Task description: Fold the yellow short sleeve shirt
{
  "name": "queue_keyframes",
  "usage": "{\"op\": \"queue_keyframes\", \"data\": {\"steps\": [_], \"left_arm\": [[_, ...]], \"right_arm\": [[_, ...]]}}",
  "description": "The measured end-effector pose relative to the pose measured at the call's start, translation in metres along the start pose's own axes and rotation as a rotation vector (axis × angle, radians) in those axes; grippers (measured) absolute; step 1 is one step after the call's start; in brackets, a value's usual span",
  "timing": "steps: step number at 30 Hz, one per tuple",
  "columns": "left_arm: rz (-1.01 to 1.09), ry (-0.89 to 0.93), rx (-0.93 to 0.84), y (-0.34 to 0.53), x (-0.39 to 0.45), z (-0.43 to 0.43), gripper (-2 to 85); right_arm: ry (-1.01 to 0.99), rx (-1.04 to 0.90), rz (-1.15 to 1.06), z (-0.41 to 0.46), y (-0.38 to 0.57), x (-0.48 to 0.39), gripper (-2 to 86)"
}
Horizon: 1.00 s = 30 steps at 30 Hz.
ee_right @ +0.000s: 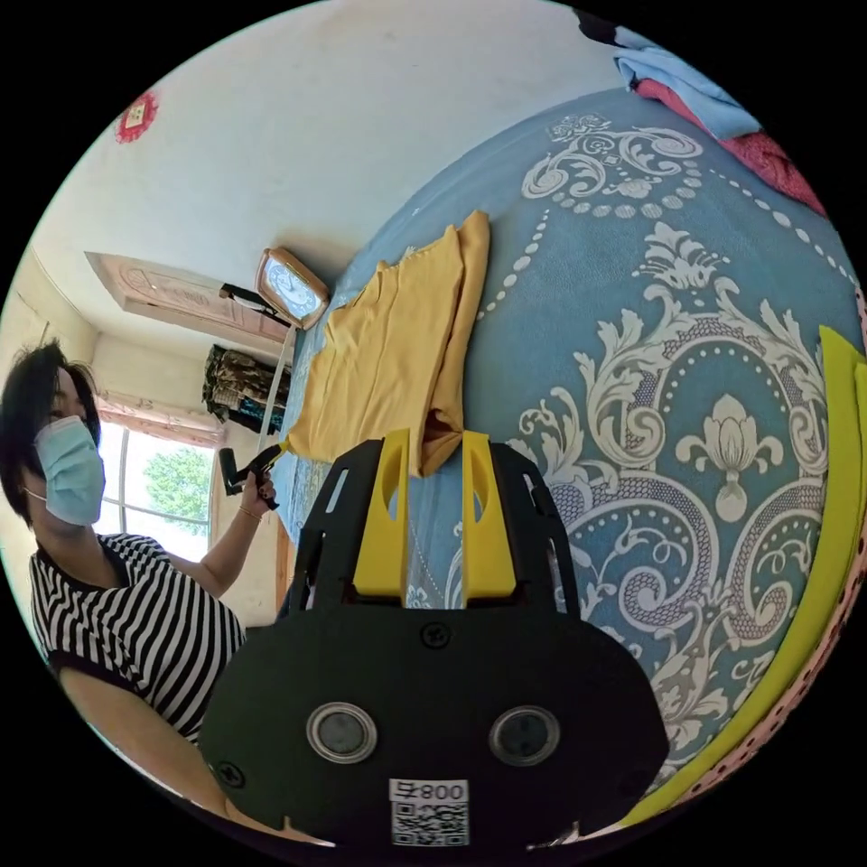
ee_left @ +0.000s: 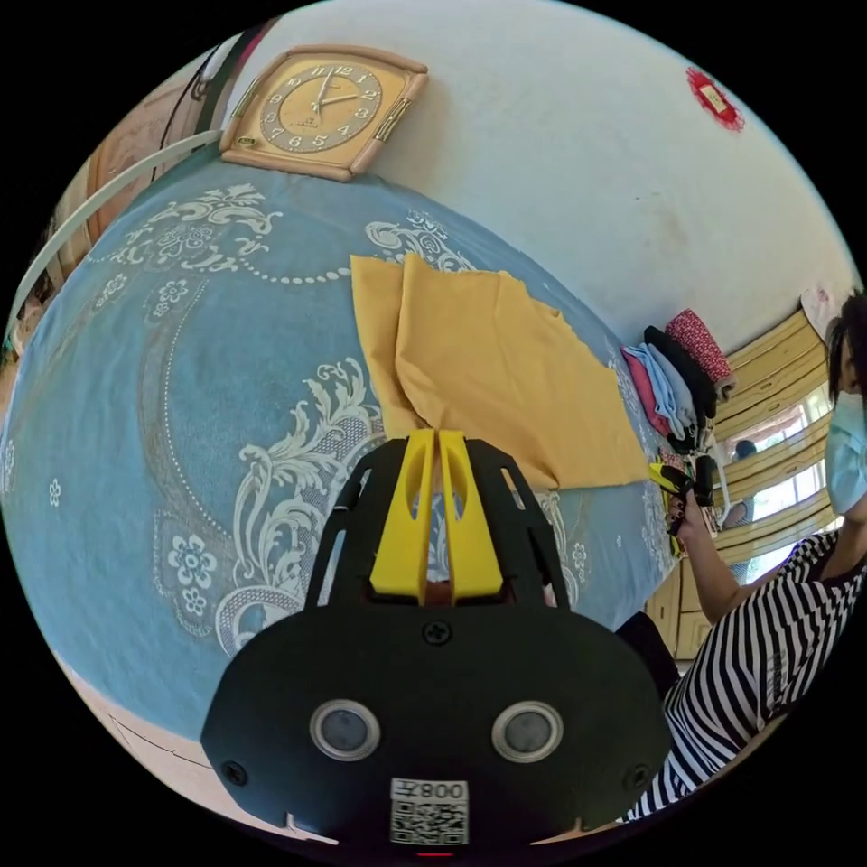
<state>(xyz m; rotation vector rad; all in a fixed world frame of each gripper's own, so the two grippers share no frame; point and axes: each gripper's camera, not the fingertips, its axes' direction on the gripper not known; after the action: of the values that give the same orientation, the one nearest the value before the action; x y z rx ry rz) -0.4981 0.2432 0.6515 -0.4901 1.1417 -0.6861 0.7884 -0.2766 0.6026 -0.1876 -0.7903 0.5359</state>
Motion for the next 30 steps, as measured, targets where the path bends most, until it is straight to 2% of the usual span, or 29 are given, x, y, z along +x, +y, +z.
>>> {"op": "queue_keyframes", "data": {"steps": [6, 17, 23, 25, 28, 30], "left_arm": [[-0.146, 0.056, -0.007, 0.030, -0.045, 0.023, 0.7], [-0.143, 0.025, -0.019, 0.062, -0.056, 0.072, 2.9], [-0.154, -0.055, 0.090, 0.094, -0.041, 0.085, 6.5], [-0.102, -0.025, 0.109, 0.102, -0.024, 0.095, 6.7], [0.101, 0.013, 0.077, 0.109, 0.029, 0.128, 7.1], [0.296, 0.116, 0.025, 0.116, 0.083, 0.170, 7.9]], "right_arm": [[-0.020, -0.019, 0.010, -0.011, 0.005, 0.028, 8.8], [-0.054, -0.002, -0.001, -0.039, 0.014, 0.061, 7.7], [-0.015, -0.046, -0.019, -0.039, 0.009, 0.066, 2.9], [-0.025, -0.041, -0.009, -0.042, 0.008, 0.069, 2.1], [-0.068, -0.026, 0.014, -0.050, 0.004, 0.077, 1.3], [-0.133, -0.008, 0.037, -0.056, 0.002, 0.083, 1.0]]}}
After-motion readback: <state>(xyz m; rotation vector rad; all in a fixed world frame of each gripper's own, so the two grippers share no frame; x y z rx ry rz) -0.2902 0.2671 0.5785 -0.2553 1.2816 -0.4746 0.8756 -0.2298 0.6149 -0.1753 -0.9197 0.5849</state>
